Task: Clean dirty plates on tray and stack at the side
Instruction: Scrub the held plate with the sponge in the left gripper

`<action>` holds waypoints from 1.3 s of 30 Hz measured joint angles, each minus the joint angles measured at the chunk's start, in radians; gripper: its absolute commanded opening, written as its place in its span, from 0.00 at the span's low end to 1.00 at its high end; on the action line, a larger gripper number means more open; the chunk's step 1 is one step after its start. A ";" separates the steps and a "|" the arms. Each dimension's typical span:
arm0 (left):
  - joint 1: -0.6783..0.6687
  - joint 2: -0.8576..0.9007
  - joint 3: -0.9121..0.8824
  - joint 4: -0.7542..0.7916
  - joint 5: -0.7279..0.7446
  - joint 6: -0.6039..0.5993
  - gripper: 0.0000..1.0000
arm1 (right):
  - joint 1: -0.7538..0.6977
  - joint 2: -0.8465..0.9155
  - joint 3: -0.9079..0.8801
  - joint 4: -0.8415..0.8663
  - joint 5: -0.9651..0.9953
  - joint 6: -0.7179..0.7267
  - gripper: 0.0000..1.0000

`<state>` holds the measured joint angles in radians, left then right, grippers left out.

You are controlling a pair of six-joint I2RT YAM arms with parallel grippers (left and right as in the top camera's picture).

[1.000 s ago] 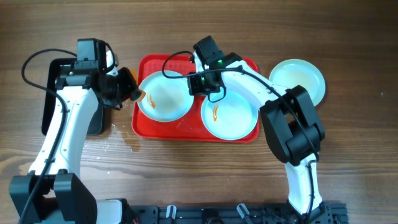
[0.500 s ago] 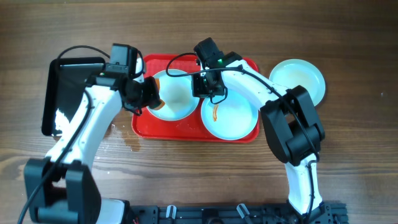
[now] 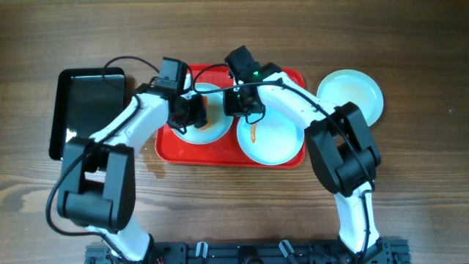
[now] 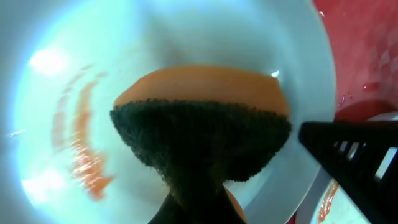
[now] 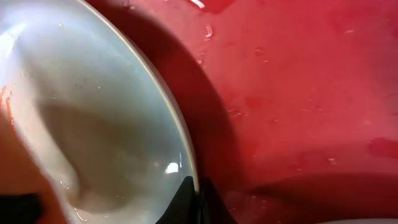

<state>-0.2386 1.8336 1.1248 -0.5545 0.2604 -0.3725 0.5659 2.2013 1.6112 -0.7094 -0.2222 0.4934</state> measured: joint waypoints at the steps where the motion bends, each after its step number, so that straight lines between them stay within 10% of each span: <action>1: -0.005 0.006 0.000 0.012 0.002 0.000 0.04 | 0.003 0.000 0.000 0.000 0.001 0.000 0.04; 27: -0.021 0.068 0.034 -0.055 -0.489 -0.008 0.04 | 0.008 0.000 0.000 -0.001 0.007 -0.004 0.04; 39: -0.011 0.020 0.036 0.048 -0.237 -0.029 0.04 | 0.008 0.000 0.000 -0.001 0.010 -0.004 0.04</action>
<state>-0.2493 1.8538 1.1606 -0.5068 0.0231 -0.4015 0.5735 2.2013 1.6112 -0.7105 -0.2119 0.4892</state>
